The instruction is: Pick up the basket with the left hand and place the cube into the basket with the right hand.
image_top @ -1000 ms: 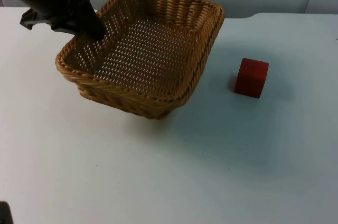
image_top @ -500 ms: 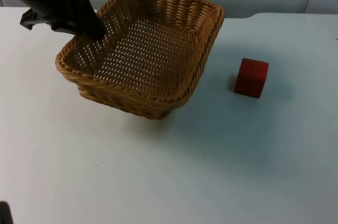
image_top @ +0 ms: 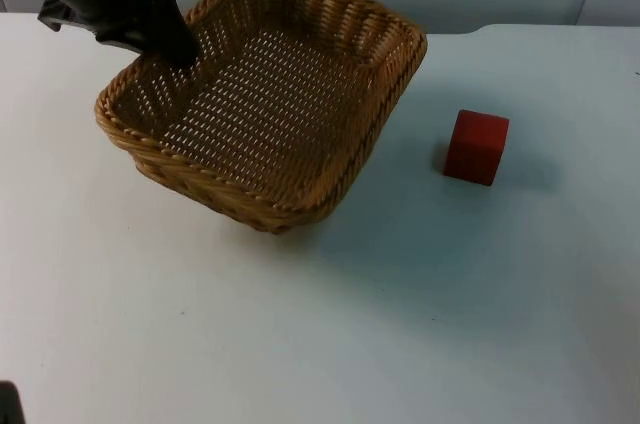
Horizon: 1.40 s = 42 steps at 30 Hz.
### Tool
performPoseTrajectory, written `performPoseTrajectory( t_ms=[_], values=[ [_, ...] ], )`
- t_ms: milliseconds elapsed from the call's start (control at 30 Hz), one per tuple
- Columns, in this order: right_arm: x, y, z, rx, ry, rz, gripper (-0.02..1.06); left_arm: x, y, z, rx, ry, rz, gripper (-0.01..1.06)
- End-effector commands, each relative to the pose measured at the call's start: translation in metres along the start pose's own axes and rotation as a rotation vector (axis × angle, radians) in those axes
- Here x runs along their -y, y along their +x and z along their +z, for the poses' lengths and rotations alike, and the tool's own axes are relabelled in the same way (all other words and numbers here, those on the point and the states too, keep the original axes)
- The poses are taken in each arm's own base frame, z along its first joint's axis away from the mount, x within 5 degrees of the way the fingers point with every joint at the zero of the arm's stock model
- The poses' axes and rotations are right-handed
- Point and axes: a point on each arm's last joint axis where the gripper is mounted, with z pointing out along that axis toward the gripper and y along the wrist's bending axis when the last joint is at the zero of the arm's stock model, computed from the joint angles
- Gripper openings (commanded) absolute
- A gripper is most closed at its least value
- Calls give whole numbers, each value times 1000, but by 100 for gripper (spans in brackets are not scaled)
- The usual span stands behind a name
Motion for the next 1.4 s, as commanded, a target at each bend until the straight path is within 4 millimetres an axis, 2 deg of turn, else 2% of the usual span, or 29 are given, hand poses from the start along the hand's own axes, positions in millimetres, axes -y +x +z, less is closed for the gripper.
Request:
performPoseTrajectory(
  t_ms=[0, 200, 233, 333, 400, 433, 467, 533, 567, 733, 767, 800, 867, 933, 1000, 1067, 1100, 1200, 1367],
  values=[
    [0, -8, 20, -22, -3, 9, 0, 8, -7, -8, 41, 8, 3, 0],
    [-1, -13, 56, -117, -3, 47, 0, 5, -11, -8, 78, -25, 7, 0],
    [-1, -13, 56, -117, -3, 47, 0, 5, -11, -8, 78, -25, 7, 0],
    [-2, -1, 79, -231, -5, 65, 0, 5, -11, -8, 78, -25, 7, 0],
    [-2, 6, 93, -292, -4, 57, 5, 5, -11, -8, 78, -25, 7, 0],
    [-2, 6, 93, -292, -4, 57, 5, 5, -11, -8, 78, -25, 7, 0],
    [-3, 10, 101, -320, -7, 40, 9, 5, -11, -8, 78, -25, 7, 0],
    [-8, 17, 118, -397, -33, -27, 26, 5, -11, -8, 78, -25, 7, 0],
    [-8, 17, 118, -397, -33, -27, 26, 5, -11, -8, 78, -25, 7, 0],
    [-37, 24, 150, -512, -138, -185, 75, 5, -11, -8, 78, -25, 7, 0],
    [-37, 24, 150, -512, -138, -185, 75, 5, -11, -8, 78, -25, 7, 0],
    [-44, 24, 156, -519, -159, -214, 86, 5, -11, -8, 78, -25, 7, 0],
    [-58, 27, 165, -532, -204, -277, 98, 5, -11, -8, 78, -25, 7, 0],
    [-65, 30, 169, -540, -229, -315, 102, 5, -11, -8, 78, -25, 7, 0],
    [-79, 44, 181, -580, -274, -377, 105, 5, -11, -8, 78, -25, 7, 0],
    [-87, 56, 191, -621, -293, -361, 105, 5, -11, -8, 78, -25, 7, 0],
    [-87, 56, 191, -621, -293, -361, 105, 5, -11, -8, 78, -25, 7, 0],
    [-93, 75, 203, -673, -306, -315, 105, 5, -11, -8, 78, -25, 7, 0],
    [-95, 92, 214, -705, -307, -317, 105, 5, -11, -8, 78, -25, 7, 0]
  ],
)
